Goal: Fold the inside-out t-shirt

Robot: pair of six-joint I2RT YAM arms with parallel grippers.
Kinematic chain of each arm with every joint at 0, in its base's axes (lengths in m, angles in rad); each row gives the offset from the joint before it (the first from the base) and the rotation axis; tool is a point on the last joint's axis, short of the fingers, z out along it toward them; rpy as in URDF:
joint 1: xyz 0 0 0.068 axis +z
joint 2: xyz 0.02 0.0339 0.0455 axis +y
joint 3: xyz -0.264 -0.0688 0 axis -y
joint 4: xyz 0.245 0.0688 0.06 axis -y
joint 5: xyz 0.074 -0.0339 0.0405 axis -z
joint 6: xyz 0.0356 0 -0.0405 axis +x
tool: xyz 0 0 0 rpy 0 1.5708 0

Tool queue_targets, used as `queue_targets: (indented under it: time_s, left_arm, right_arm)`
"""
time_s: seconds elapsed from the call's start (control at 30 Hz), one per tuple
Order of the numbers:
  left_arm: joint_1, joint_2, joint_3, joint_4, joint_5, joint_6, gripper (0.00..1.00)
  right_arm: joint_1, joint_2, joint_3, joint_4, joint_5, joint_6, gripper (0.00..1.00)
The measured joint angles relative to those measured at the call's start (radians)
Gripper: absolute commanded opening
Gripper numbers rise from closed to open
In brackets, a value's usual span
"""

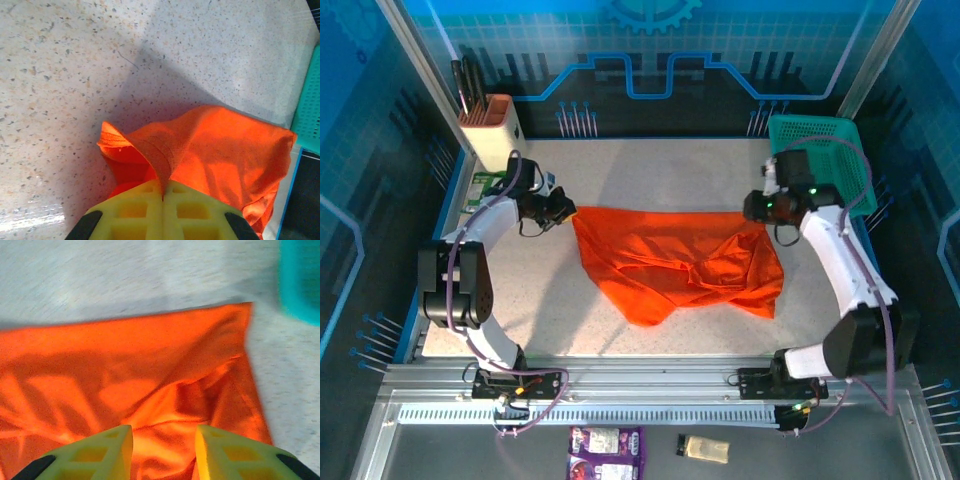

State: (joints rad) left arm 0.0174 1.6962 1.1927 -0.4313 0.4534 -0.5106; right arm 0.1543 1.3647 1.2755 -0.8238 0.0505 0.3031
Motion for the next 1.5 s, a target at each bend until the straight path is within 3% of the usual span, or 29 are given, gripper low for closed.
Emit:
queue_targets:
  time_s: [0.13,0.27,0.43,0.6,0.77,0.83,1.03,1.3,1.4,1.5]
  left_arm:
    - [0.000,0.000,0.018,-0.024,-0.017,0.021,0.00]
    - [0.000,0.000,0.026,-0.038,-0.023,0.031,0.00]
    - [0.000,0.000,0.030,-0.058,-0.031,0.043,0.00]
    - [0.000,0.000,0.031,-0.082,-0.040,0.047,0.00]
    - [-0.001,0.000,0.035,-0.089,-0.043,0.047,0.00]
    - [-0.002,0.000,0.039,-0.089,-0.043,0.047,0.00]
    - [-0.003,0.000,0.082,-0.098,-0.051,0.047,0.00]
    - [0.021,0.009,0.365,-0.117,-0.004,0.010,0.00]
    - [0.027,0.014,0.528,-0.113,0.046,-0.010,0.00]
    - [0.024,0.006,0.639,-0.093,0.099,-0.027,0.00]
  right_arm:
    - [0.253,-0.013,-0.077,-0.015,0.043,0.035,0.42]
    - [0.447,0.088,-0.117,-0.040,0.113,0.087,0.48]
    - [0.541,0.259,-0.125,-0.018,0.163,0.122,0.50]
    - [0.546,0.372,-0.138,0.017,0.194,0.142,0.45]
    - [0.546,0.390,-0.151,0.031,0.238,0.151,0.08]
    - [0.545,0.378,-0.150,0.027,0.264,0.151,0.00]
    - [0.486,0.249,-0.039,-0.064,0.347,0.103,0.00]
    - [0.252,0.109,0.521,-0.129,0.438,-0.075,0.00]
    - [0.225,0.083,0.706,-0.130,0.452,-0.135,0.00]
    - [0.225,0.026,0.781,-0.130,0.448,-0.170,0.00]
